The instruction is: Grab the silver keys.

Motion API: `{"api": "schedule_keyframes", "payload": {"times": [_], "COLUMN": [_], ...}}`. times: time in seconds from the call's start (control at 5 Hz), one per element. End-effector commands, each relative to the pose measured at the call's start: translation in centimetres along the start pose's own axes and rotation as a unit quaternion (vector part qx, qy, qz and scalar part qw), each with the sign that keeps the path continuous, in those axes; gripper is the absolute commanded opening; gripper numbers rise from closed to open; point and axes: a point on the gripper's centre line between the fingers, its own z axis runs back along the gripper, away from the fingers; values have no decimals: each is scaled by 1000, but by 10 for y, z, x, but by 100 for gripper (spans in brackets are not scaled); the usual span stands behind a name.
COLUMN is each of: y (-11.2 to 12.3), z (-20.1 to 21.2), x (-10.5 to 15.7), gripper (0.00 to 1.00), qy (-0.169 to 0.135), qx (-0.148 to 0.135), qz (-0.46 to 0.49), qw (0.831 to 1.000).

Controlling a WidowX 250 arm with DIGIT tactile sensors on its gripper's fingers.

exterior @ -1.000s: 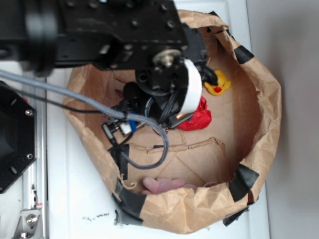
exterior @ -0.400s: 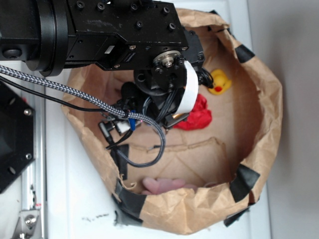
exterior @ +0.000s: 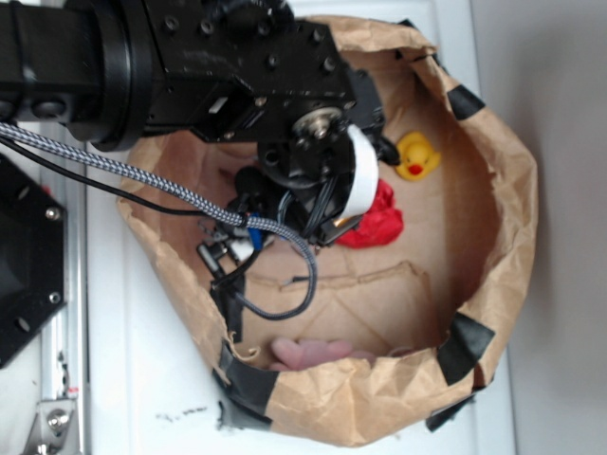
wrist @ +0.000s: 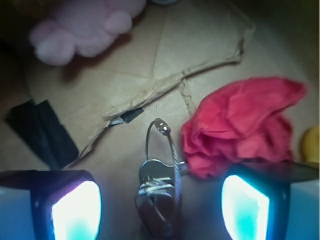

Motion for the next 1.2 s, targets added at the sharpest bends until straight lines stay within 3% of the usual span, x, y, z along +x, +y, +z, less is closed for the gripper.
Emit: {"api": "schedule_keyframes", "payload": {"times": [0.0,0.2,1.0], "y": [-4,-7,-14], "z": [-7,-8,-4], "x": [18,15,5], "gripper": [37,0,0], "qy": [6,-2,-6], "qx": [3,4,6], "qz": [9,18,22], "qw": [1000,1000,1000]}}
